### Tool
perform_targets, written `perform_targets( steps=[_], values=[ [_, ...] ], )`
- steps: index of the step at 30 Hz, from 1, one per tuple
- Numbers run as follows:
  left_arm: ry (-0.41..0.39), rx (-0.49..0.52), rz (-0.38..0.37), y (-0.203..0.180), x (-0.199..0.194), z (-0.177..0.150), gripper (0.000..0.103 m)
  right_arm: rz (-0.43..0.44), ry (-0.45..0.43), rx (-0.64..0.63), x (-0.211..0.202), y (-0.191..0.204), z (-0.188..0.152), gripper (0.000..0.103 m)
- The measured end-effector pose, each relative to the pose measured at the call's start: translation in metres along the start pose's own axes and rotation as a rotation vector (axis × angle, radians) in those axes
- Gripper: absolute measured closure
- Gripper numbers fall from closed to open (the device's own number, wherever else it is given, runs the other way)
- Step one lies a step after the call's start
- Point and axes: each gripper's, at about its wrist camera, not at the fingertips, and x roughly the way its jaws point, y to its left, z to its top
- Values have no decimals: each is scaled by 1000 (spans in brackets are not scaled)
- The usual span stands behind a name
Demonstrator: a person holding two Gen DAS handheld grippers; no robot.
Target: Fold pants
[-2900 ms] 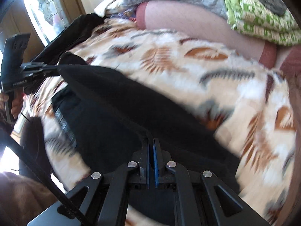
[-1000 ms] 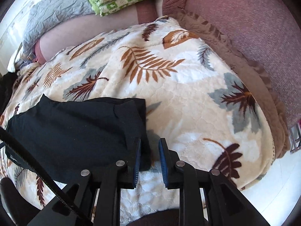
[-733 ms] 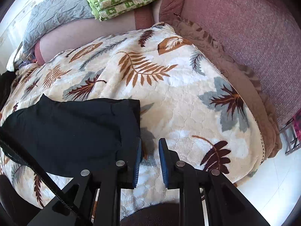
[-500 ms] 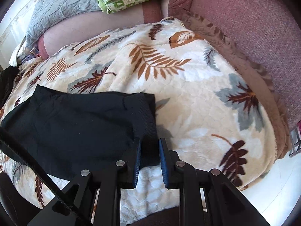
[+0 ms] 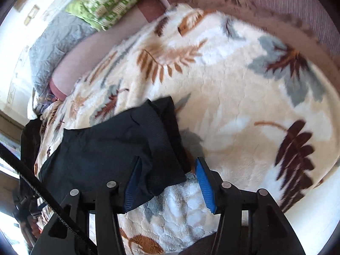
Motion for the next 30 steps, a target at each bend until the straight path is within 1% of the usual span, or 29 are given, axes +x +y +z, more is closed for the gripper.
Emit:
perform_targets(
  steps=[1,3,4,5,7,8,9,10,11,13,15,16,19,21,23,24,26,29,30],
  values=[
    [-3,-9,-23,-2,-2,-1,31,-3,10,8,3,1,1,44],
    [-23,-23,-48,-2,-11,-4,31,20,-6,18,3,6,2,36],
    [-36,-26,-51,-3,-15,-5,31,34,-4,29,5,8,2,29],
    [-52,-27,-54,-4,-19,-6,31,34,-5,53,9,9,2,26],
    [-72,-30,-59,-7,-27,-9,31,25,-25,59,16,14,3,25],
    [-85,-30,-63,-9,-32,-12,31,15,-44,34,19,20,5,29],
    [-92,-29,-66,-10,-37,-14,31,5,-48,17,21,25,7,40],
    [-103,-24,-67,-13,-43,-16,31,1,-47,0,23,30,9,81],
    [-111,-19,-64,-14,-46,-16,31,33,-23,-12,26,36,12,86],
    [-140,-6,-47,-17,-57,-19,31,32,-57,-33,20,45,16,87],
    [-166,3,-32,-18,-68,-20,31,26,-96,-60,11,52,21,87],
    [-173,7,-28,-18,-71,-20,31,23,-100,-59,9,52,24,87],
    [-179,16,-27,-21,-74,-21,31,0,-87,-44,14,42,29,88],
    [-173,27,-25,-26,-70,-21,31,-26,-53,-16,24,25,27,88],
    [-157,47,-25,-35,-63,-20,31,-15,-50,16,30,14,22,86],
    [-143,65,-26,-43,-57,-18,31,-14,-56,24,28,13,22,85],
    [-134,93,-26,-55,-49,-15,31,-33,-67,39,23,11,23,75],
    [-113,176,-14,-81,-33,-1,31,-74,-90,44,7,5,24,61],
    [-111,197,-8,-87,-27,3,30,-80,-104,45,-1,2,23,61]
  ],
)
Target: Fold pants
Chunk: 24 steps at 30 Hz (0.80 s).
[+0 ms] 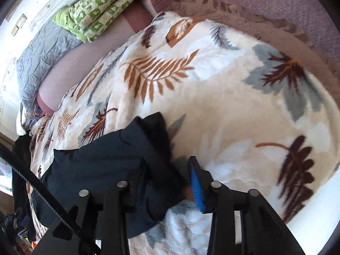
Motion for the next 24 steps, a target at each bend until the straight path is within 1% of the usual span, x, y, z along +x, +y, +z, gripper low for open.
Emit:
perform_targets(
  steps=[1,3,5,6,8,10,11,12,13,14,15,16,17,18,20,21,22,23,24],
  values=[
    [5,29,5,-6,10,6,27,-17,-23,-2,-11,-3,0,61],
    [26,56,17,-11,30,16,27,-71,-73,-20,-30,-5,0,61],
    [49,71,38,-10,53,25,27,-128,-130,-64,-50,2,1,60],
    [55,85,65,-8,68,30,27,-131,-143,-83,-56,8,3,60],
    [54,95,110,-2,85,35,27,-96,-142,-141,-63,29,9,60],
    [39,108,165,6,98,41,27,-3,-94,-205,-60,58,14,60],
    [31,106,189,13,103,44,27,83,-47,-255,-53,83,17,60],
    [39,76,171,25,111,46,22,143,-5,-293,-45,101,18,60],
    [30,39,127,35,113,47,19,209,51,-331,-36,121,18,59],
    [-10,24,97,40,110,45,18,283,115,-367,-22,145,17,59],
    [-32,29,86,41,108,43,16,338,172,-403,-5,171,15,59],
    [-46,49,92,39,108,41,16,364,219,-444,14,198,10,59],
    [-65,81,107,35,108,37,15,373,249,-473,30,218,4,59],
    [-85,120,129,31,109,33,14,376,274,-490,47,235,0,59],
    [-94,147,151,26,110,30,13,389,339,-498,84,266,-7,59],
    [-95,142,141,27,110,31,12,394,378,-499,110,284,-11,59],
    [-97,132,124,29,110,32,11,387,388,-501,121,292,-16,59],
    [-102,119,103,32,110,33,11,366,401,-497,146,304,-14,59],
    [-105,104,83,35,109,34,9,349,404,-498,156,310,-16,59]
  ],
)
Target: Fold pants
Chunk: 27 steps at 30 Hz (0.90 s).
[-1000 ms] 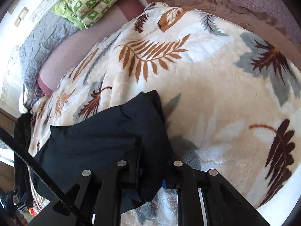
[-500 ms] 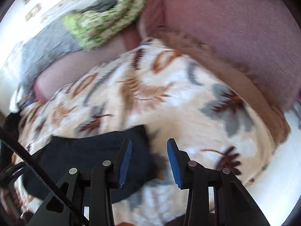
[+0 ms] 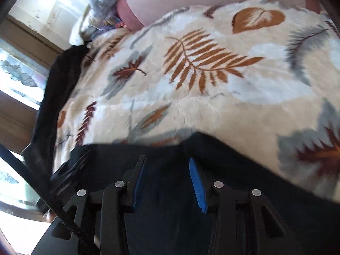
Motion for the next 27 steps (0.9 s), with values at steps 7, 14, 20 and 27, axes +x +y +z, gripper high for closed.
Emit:
perform_targets(
  steps=[7,14,20,27],
  values=[
    [-1,4,-4,-3,3,1,7,-249,-135,-19,-11,-3,40,59],
    [-29,-18,-89,-4,-19,-1,7,-204,-312,137,-156,-53,-58,52],
    [-10,44,-168,-39,-71,-8,7,-297,-486,358,-255,-122,-174,43],
    [87,275,-339,-165,-129,8,7,-201,-514,512,-251,-162,-222,41]
  ],
)
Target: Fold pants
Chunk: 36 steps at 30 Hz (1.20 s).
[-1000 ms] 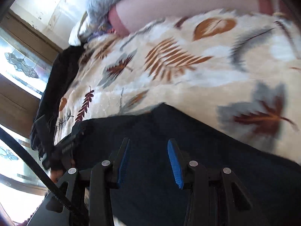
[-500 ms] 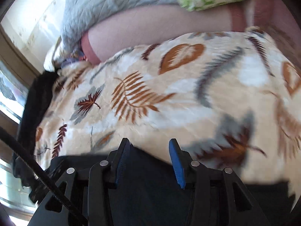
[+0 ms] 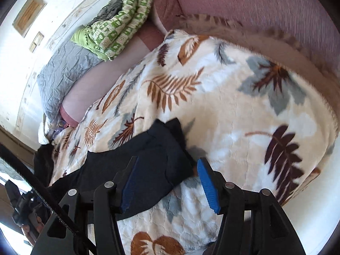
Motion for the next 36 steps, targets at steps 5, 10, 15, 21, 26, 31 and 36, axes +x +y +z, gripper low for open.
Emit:
perform_targets(
  steps=[5,10,15,21,26,31,36],
  values=[
    [134,141,-103,-100,44,19,7,119,49,81,16,-9,-23,41],
    [221,296,-135,-192,104,19,7,139,90,76,35,-7,-39,41],
    [281,333,-94,-226,160,16,7,106,69,39,47,-4,-42,41],
    [193,322,21,-161,132,-9,7,180,55,58,49,-14,-43,40],
    [226,184,111,-64,110,-24,7,202,54,85,53,-17,-43,38],
    [183,39,388,51,68,-17,7,173,44,64,52,-13,-46,38],
    [56,-195,684,175,-10,-10,7,142,27,59,48,-13,-49,38]
  ],
)
